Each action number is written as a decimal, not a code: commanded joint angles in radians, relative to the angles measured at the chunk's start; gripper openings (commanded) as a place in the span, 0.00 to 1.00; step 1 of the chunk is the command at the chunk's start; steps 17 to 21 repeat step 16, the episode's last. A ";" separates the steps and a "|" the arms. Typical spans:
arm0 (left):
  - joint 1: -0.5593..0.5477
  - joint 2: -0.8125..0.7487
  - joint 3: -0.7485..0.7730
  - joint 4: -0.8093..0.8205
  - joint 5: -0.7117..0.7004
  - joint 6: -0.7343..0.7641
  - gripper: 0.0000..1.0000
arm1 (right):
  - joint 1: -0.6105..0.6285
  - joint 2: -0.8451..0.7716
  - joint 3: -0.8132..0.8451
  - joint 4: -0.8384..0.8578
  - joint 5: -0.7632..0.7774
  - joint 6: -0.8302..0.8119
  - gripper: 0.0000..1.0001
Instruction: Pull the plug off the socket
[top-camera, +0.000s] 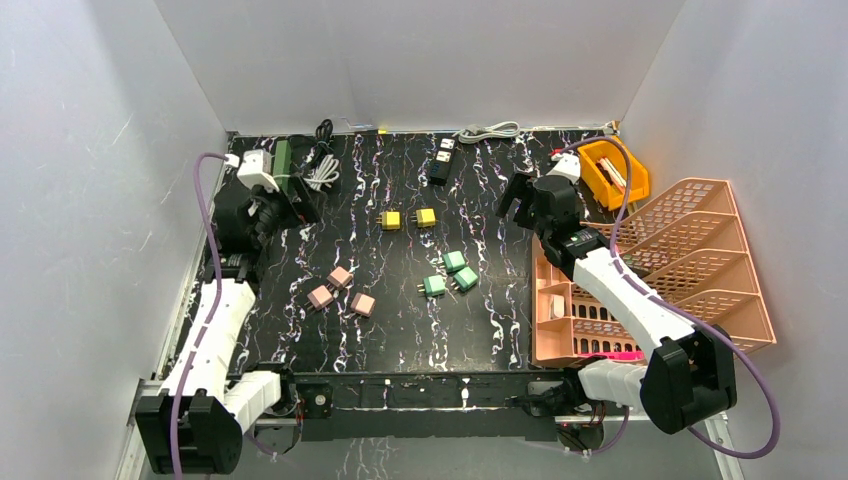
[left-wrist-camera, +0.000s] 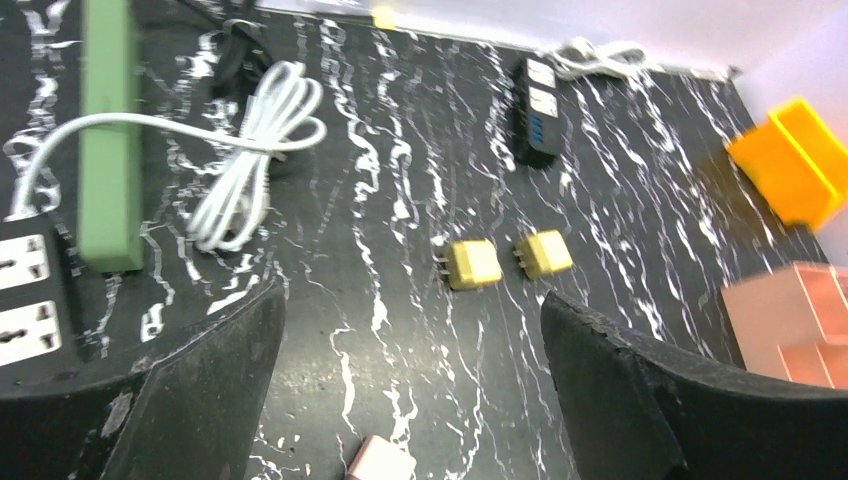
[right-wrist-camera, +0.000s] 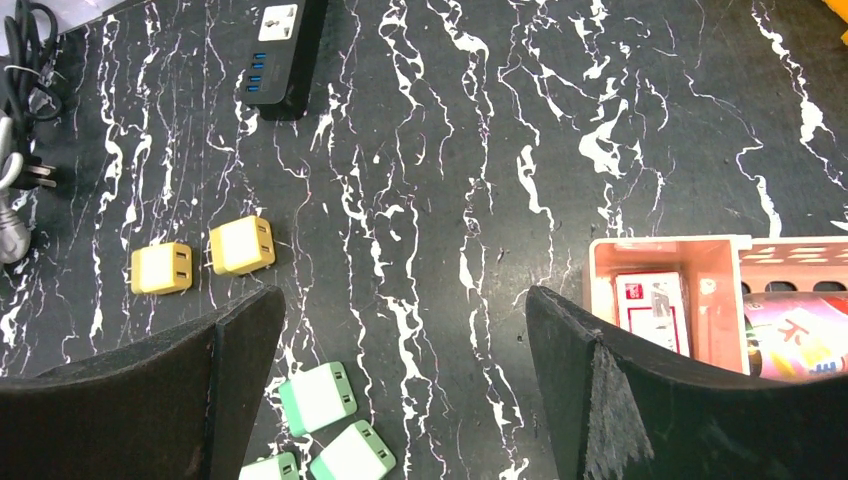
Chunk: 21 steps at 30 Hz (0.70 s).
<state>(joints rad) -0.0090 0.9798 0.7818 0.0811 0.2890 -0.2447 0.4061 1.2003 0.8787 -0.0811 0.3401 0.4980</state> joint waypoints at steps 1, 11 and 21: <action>0.004 0.017 0.102 -0.088 -0.148 -0.094 0.98 | -0.001 -0.007 0.021 0.013 0.029 0.014 0.98; 0.004 -0.031 0.085 -0.041 -0.075 -0.051 0.98 | -0.001 -0.020 0.026 0.006 0.015 0.020 0.98; 0.004 -0.049 0.078 -0.036 -0.011 0.003 0.98 | -0.001 -0.039 0.018 0.022 -0.022 -0.007 0.98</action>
